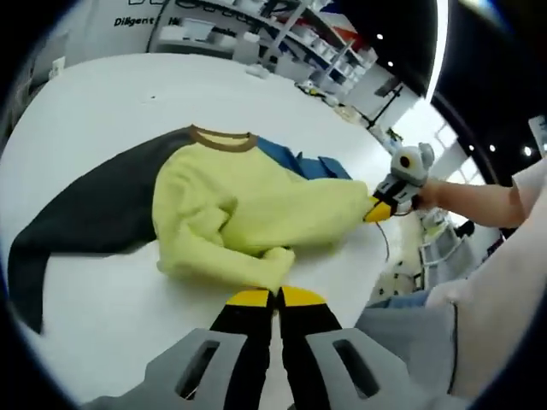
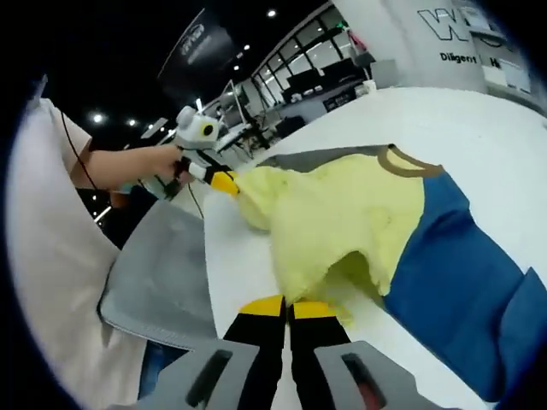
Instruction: Fold the garment on the visible template until the final outline fits inside the template.
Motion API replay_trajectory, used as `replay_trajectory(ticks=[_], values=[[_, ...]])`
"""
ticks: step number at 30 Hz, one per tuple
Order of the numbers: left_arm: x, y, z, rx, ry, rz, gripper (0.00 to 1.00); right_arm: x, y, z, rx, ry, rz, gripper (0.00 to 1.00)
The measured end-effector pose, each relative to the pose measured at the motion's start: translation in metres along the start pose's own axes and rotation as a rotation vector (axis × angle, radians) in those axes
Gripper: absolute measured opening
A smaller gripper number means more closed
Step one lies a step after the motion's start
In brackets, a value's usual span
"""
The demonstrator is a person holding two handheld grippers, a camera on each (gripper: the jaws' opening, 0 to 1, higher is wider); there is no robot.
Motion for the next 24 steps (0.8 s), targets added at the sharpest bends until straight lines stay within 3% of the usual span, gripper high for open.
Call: replay_trajectory(ticks=[5, 8, 11, 15, 17, 19, 21, 24], values=[[0.003, 0.027, -0.006, -0.059, 0.04, -0.042, 0.01, -0.019, 0.007, -0.004, -0.001, -0.06, 0.02, 0.0], [0.005, 0.047, -0.004, -0.095, 0.061, -0.069, 0.01, -0.027, 0.021, -0.001, -0.017, -0.083, 0.045, 0.0], [0.007, 0.066, 0.0, -0.132, 0.087, -0.106, 0.01, -0.026, 0.038, 0.004, -0.04, -0.062, 0.077, 0.0], [0.006, 0.087, 0.006, -0.172, 0.111, -0.15, 0.01, -0.012, 0.073, 0.014, -0.159, 0.018, 0.154, 0.0], [0.002, 0.094, 0.007, -0.186, 0.095, -0.16, 0.01, -0.002, 0.084, 0.017, -0.196, 0.069, 0.157, 0.0], [-0.004, 0.097, 0.006, -0.194, 0.063, -0.152, 0.01, 0.003, 0.082, 0.015, -0.182, 0.12, 0.117, 0.0], [-0.016, 0.098, 0.004, -0.206, -0.003, -0.123, 0.01, 0.006, 0.081, 0.013, -0.174, 0.118, 0.168, 0.0], [-0.028, 0.095, -0.003, -0.209, -0.047, -0.105, 0.01, 0.016, 0.079, 0.004, -0.166, 0.158, 0.164, 0.0]])
Point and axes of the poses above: the point that each gripper's makers call its tool centre point, and the gripper's own axes: z roughly forward along the fingers, x roughly to its right, y roughly out of its underside, the point moved 3 cm from there along -z, roughly backward along the fingers, and after that the axes turned 13 degrees about -x, right-handed, at the moved point
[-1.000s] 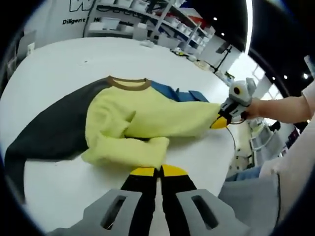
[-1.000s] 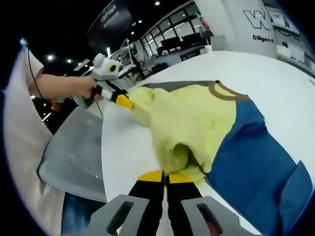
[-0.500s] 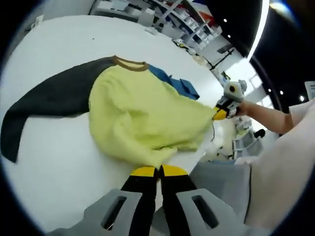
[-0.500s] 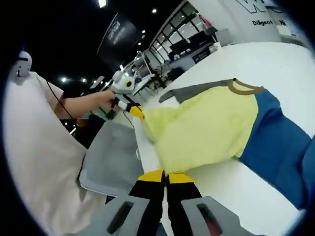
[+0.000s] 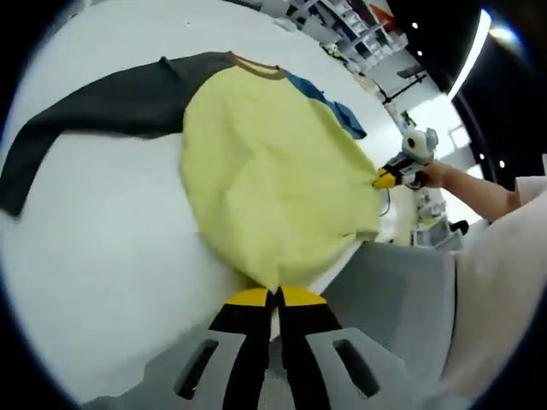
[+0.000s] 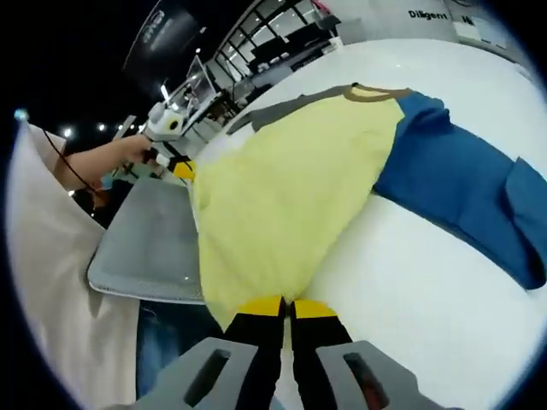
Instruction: Fold the garment on the visible template until the final outline fits inside the template.
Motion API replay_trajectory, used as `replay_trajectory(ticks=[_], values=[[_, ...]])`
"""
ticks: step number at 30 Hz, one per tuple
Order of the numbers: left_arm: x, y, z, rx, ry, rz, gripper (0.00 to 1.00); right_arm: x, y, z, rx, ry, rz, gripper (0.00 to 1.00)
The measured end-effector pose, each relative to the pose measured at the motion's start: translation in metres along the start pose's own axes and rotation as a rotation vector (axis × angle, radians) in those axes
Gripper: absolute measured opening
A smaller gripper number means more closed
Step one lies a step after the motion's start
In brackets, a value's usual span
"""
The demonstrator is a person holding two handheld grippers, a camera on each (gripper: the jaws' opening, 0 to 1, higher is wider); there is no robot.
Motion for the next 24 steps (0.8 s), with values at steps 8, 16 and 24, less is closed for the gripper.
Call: replay_trajectory(ticks=[8, 16, 24], values=[[-0.045, -0.036, -0.03, 0.102, -0.164, 0.007, 0.0, 0.061, -0.03, -0.037, 0.136, 0.236, 0.039, 0.14], [-0.089, -0.111, -0.054, 0.222, -0.396, 0.13, 0.18, 0.119, -0.068, -0.062, 0.195, 0.432, 0.012, 0.21], [-0.123, -0.164, -0.058, 0.191, -0.516, 0.201, 0.36, 0.159, -0.101, -0.063, 0.102, 0.584, -0.104, 0.4]])
Point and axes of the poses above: the point that each gripper's makers call its tool centre point, and the gripper's own axes: z roughly forward along the fingers, x roughly to its right, y roughly out of its underside, the point moved 3 cm from there along -z, roughly backward along the fingers, and after that the axes turned 13 degrees about -x, right-handed, at the moved point
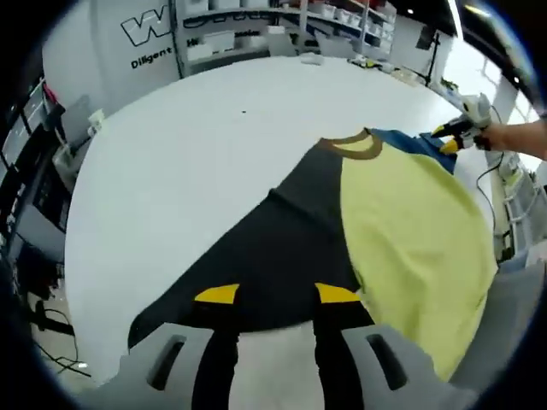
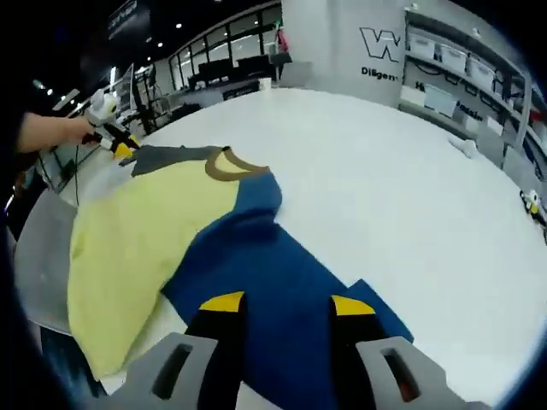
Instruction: Fold the garment on the visible template until the final outline fits inside the template.
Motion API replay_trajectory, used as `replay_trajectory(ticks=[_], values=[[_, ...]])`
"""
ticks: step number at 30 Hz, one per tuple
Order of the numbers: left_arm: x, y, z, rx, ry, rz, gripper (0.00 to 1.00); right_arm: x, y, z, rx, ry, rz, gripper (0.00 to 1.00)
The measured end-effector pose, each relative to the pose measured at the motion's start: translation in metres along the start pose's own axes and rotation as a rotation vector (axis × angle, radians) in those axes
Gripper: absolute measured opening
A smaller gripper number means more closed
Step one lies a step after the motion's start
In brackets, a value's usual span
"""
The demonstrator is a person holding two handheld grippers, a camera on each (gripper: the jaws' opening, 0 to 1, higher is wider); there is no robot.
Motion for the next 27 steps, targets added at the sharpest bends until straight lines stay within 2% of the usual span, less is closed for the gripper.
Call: replay_trajectory(ticks=[2, 6, 10, 11, 13, 16, 17, 18, 20, 21, 22, 23, 24, 26, 27], values=[[-0.009, -0.004, 0.007, -0.015, -0.029, 0.007, 0.39, 0.003, -0.005, 0.007, 0.002, -0.013, 0.001, 0.41], [-0.019, -0.001, 0.021, -0.07, -0.044, 0.029, 0.37, 0.007, -0.011, 0.016, -0.01, -0.015, -0.03, 0.4], [-0.026, -0.002, 0.028, -0.087, -0.053, 0.026, 0.35, 0.008, -0.006, 0.027, -0.073, -0.025, -0.086, 0.37], [-0.029, -0.003, 0.031, -0.093, -0.052, 0.025, 0.34, 0.008, -0.011, 0.027, -0.037, -0.038, -0.082, 0.35], [-0.033, -0.002, 0.034, -0.106, -0.055, 0.022, 0.32, 0.01, -0.012, 0.028, -0.044, -0.052, -0.061, 0.34], [-0.04, 0.005, 0.039, -0.144, -0.072, 0.027, 0.22, 0.008, -0.013, 0.028, -0.042, -0.075, -0.077, 0.24], [-0.037, 0.001, 0.039, -0.109, -0.034, 0.031, 0.2, 0.011, -0.014, 0.029, -0.045, -0.075, -0.077, 0.21], [-0.043, 0.002, 0.038, -0.114, -0.051, 0.0, 0.21, 0.013, -0.015, 0.029, -0.048, -0.071, -0.078, 0.16], [-0.044, 0.001, 0.038, -0.112, -0.051, -0.007, 0.19, 0.019, -0.015, 0.029, -0.058, -0.061, -0.077, 0.03], [-0.044, 0.002, 0.038, -0.111, -0.046, -0.01, 0.17, 0.022, -0.016, 0.03, -0.06, -0.057, -0.085, 0.0], [-0.046, 0.003, 0.037, -0.117, -0.061, -0.013, 0.11, 0.025, -0.016, 0.03, -0.063, -0.052, -0.087, 0.0], [-0.053, 0.008, 0.035, -0.152, -0.105, -0.006, 0.05, 0.027, -0.017, 0.03, -0.063, -0.051, -0.087, 0.0], [-0.055, 0.006, 0.035, -0.129, -0.114, -0.01, 0.04, 0.032, -0.018, 0.031, -0.066, -0.046, -0.078, 0.0], [-0.058, 0.011, 0.036, -0.131, -0.111, -0.085, 0.04, 0.041, -0.022, 0.034, -0.067, -0.024, -0.078, 0.0], [-0.06, 0.011, 0.036, -0.133, -0.116, -0.086, 0.04, 0.043, -0.023, 0.035, -0.07, -0.025, -0.065, 0.0]])
Point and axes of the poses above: the point that each gripper's makers call its tool centre point, and the gripper's own axes: z roughly forward along the fingers, x roughly to its right, y roughly out of its underside, the point moved 3 cm from there along -z, roughly backward along the fingers, and after that the axes turned 13 degrees about -x, right-handed, at the moved point
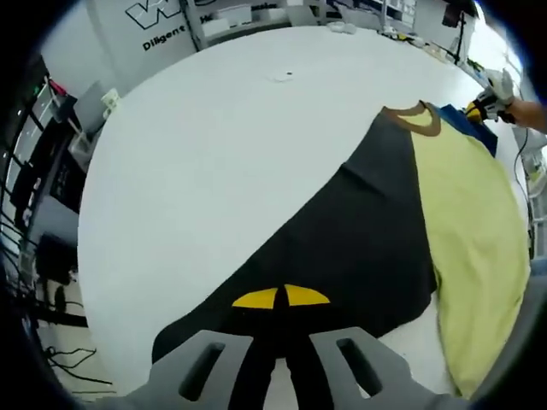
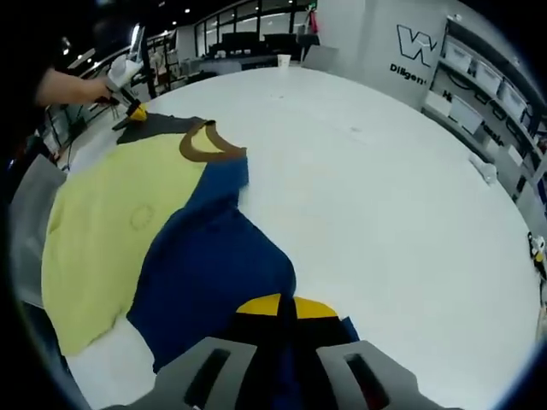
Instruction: Fold the garment on the visible template until the final outline fits inside the template.
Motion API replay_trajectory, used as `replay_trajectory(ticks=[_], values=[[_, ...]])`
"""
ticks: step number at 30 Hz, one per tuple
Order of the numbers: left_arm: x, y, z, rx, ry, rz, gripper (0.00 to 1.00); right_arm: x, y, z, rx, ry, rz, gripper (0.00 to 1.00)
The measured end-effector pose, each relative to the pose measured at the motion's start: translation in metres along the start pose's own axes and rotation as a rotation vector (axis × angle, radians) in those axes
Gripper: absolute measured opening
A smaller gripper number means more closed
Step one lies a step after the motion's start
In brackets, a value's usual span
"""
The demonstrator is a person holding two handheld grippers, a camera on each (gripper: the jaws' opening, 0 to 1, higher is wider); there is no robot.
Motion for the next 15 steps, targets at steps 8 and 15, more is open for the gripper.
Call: replay_trajectory(ticks=[8, 15], values=[[-0.01, 0.0, 0.001, -0.014, -0.051, -0.144, 0.04, 0.045, -0.015, 0.01, -0.04, 0.068, 0.056, 0.0], [-0.012, -0.017, 0.005, 0.004, -0.048, -0.164, 0.05, 0.073, -0.025, 0.016, -0.063, 0.105, 0.094, 0.0]])
Point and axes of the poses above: the point that each gripper's makers call its tool centre point, and the gripper's own axes: z roughly forward along the fingers, x roughly to its right, y roughly out of its underside, the point moved 3 cm from there along -z, roughly backward along the fingers, and after that the axes turned 13 degrees about -x, right-handed, at the moved point
